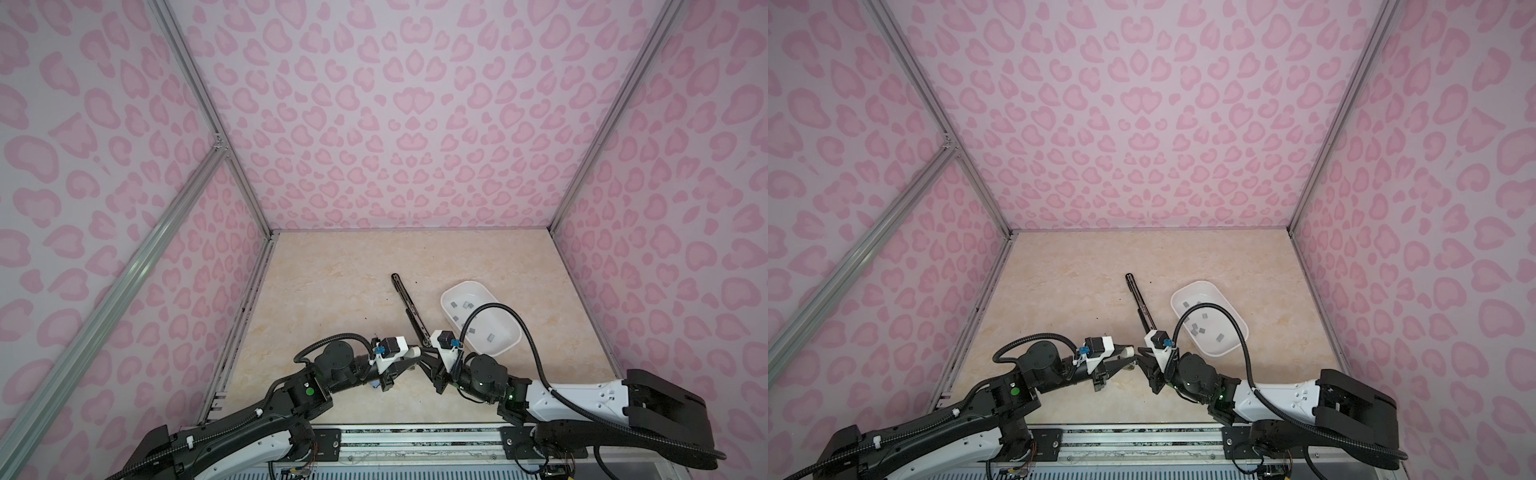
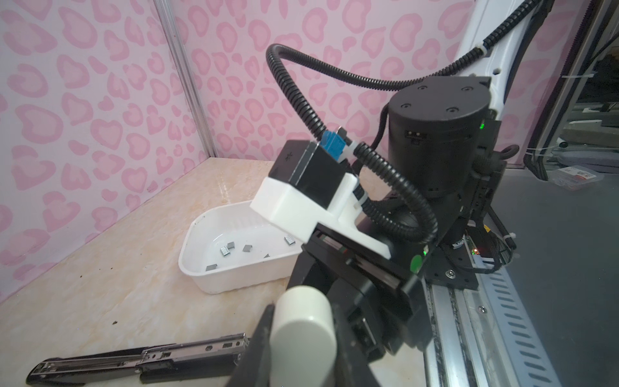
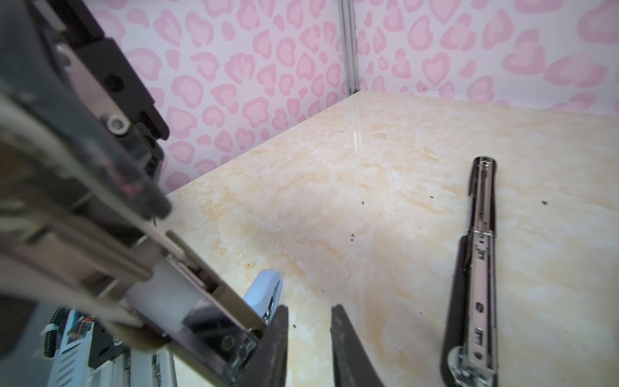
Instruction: Load the staples into the stapler
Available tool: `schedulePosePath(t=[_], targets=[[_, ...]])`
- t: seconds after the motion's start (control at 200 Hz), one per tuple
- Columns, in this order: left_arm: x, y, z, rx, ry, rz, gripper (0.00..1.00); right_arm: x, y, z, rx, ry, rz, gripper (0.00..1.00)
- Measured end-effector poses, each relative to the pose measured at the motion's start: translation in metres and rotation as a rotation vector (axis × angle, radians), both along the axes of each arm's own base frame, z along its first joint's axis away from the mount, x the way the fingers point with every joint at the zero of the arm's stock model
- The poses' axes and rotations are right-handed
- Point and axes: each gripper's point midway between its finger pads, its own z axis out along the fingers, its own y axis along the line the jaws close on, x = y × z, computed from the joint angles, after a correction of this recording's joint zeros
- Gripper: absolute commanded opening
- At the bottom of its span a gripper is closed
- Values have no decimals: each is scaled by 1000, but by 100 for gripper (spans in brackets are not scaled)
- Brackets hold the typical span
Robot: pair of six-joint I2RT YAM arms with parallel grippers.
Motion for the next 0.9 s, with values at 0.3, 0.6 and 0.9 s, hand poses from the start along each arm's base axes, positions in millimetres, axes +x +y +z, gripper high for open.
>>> schedulePosePath(t=[0.3,0.6,0.9], targets=[[9,3,-2,14,-22,45,4,11,-40,11,-20,-66,-60,49],[7,-1,-8,35,-12,18,4,-18,-36,39,15,-173,111,69],[-14,-10,-3,25,-20,-116,4,-41,-6,27,-58,-179,335,73]])
